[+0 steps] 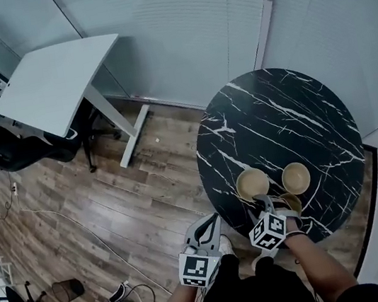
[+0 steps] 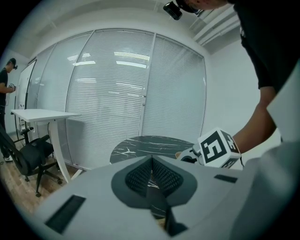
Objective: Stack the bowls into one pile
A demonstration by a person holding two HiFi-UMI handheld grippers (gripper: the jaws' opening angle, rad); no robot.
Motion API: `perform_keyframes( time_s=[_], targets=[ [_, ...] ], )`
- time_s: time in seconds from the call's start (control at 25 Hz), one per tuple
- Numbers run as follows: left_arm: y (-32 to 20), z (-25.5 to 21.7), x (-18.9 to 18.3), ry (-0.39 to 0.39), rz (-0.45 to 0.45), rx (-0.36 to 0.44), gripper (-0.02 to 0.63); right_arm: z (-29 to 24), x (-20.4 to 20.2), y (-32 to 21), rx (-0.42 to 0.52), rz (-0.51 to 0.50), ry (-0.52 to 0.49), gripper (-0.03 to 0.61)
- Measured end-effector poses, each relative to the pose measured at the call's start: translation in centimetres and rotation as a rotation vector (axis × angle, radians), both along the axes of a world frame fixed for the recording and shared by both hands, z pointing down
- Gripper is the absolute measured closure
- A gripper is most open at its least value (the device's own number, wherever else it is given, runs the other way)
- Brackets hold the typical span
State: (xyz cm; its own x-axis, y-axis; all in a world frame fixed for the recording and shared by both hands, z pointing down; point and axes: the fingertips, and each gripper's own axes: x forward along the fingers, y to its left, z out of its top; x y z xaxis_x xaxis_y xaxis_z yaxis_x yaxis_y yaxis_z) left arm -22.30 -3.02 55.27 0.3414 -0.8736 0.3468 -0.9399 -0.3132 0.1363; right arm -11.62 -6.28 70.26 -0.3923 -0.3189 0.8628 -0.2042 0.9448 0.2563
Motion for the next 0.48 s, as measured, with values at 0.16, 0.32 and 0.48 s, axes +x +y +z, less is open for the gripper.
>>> perform_keyframes(
  time_s=[0.16, 0.32, 0.48],
  targets=[
    [0.7, 0.4, -0.5, 0.011, -0.012, -0.013, 0.6, 1.0, -0.3, -0.1, 0.016, -0.045, 0.047, 0.433],
    [1.3, 0.7, -0.9, 0.004, -0.021, -0.022, 0.6, 1.9, -0.3, -0.5, 0.059, -0.1, 0.1, 0.433],
    [1.7, 1.1, -1.8, 0.003, -0.038, -0.031, 0.6, 2.2, -0.6, -1.1, 0.142, -0.182, 0.172, 0.451]
  ],
)
